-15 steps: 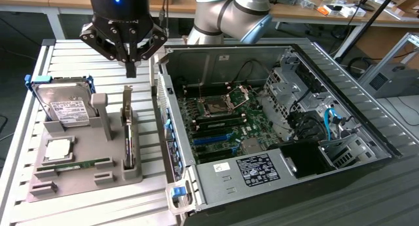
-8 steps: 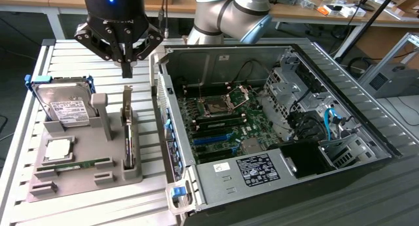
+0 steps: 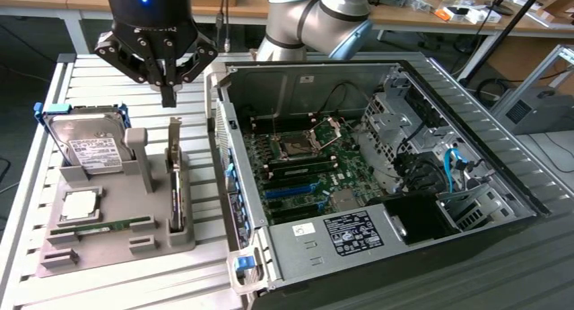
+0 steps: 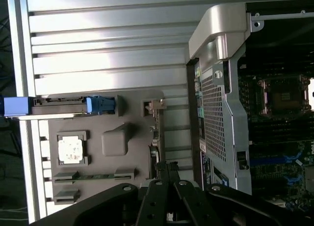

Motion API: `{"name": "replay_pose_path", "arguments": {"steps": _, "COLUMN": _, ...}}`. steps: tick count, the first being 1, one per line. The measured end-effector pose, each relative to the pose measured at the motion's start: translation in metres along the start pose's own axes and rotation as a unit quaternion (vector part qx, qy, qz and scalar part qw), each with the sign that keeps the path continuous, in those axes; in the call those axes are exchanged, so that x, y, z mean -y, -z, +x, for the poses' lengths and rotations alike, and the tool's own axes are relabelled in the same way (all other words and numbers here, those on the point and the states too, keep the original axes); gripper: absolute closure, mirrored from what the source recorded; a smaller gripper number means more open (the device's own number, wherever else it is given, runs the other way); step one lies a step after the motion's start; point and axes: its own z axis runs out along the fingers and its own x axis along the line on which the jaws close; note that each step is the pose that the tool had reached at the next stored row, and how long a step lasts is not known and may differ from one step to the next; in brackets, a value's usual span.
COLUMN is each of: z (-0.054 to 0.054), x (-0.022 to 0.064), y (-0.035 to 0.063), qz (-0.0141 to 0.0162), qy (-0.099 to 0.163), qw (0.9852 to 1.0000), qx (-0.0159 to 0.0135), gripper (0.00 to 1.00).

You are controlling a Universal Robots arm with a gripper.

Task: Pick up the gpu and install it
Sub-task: 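Reach for the gpu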

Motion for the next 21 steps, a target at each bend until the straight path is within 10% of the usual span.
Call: {"name": "replay_pose_path", "arguments": {"steps": 21, "z": 0.023, "x": 0.0017, "y": 0.0007, "qz": 0.0000, "qy": 0.000, "qw": 1.0000, "qx": 0.0004, "gripper": 0.89}}
